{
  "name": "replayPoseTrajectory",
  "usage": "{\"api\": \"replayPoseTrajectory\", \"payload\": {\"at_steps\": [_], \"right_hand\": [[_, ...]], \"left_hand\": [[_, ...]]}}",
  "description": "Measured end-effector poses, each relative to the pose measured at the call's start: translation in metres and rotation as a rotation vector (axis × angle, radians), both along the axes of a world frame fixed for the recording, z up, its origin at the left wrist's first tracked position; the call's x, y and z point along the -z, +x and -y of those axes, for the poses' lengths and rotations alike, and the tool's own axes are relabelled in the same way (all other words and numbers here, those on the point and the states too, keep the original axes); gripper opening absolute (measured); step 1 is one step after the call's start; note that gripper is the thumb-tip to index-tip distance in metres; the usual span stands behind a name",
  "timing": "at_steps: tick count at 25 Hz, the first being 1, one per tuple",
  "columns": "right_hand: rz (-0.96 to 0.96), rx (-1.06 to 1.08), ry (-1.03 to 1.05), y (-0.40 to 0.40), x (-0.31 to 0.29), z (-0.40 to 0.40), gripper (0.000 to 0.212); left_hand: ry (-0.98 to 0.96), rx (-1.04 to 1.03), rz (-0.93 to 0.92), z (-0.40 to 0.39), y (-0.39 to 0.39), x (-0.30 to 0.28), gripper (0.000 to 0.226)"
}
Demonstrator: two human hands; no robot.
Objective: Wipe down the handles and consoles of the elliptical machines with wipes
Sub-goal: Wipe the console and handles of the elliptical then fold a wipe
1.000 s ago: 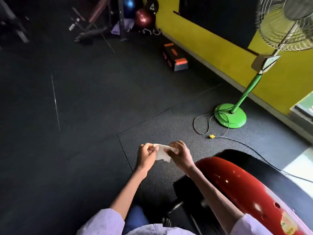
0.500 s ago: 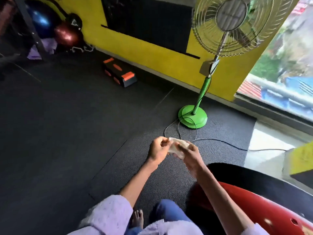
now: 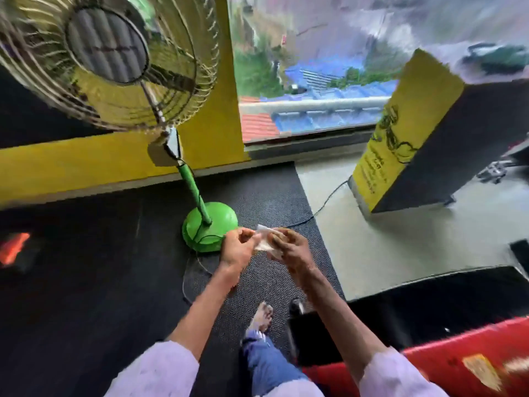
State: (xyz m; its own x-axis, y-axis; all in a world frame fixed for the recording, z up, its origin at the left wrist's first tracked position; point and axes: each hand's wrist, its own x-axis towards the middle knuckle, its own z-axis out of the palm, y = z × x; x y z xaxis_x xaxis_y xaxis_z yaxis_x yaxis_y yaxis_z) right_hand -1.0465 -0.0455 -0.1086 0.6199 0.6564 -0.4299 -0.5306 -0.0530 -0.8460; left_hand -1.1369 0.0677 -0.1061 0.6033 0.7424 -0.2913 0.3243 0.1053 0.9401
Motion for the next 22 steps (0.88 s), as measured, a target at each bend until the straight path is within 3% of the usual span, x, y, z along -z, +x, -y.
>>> {"api": "replayPoseTrajectory", "payload": {"at_steps": [3,6,12,19,22], "right_hand": [[0.018,0.208,-0.015,0.098,-0.014,-0.010,0.014],[0.047,0.425,-0.011,0.182,-0.044,0.011,0.013],[0.088,0.833,-0.071,0.314,-0.075,0.109,0.020],[0.168,1.209,-0.159,0.459,-0.129,0.193,0.027],[0.257,1.311,-0.272,0.521,-0.160,0.230,0.030]], "left_hand": [[0.041,0.234,-0.041,-0.028,0.124,-0.015,0.021],[0.072,0.442,-0.004,-0.020,0.239,-0.040,0.012],[0.104,0.912,0.124,0.067,0.431,-0.061,0.025],[0.134,1.252,0.268,0.169,0.630,-0.111,0.028],[0.150,1.349,0.318,0.215,0.707,-0.144,0.016]]}}
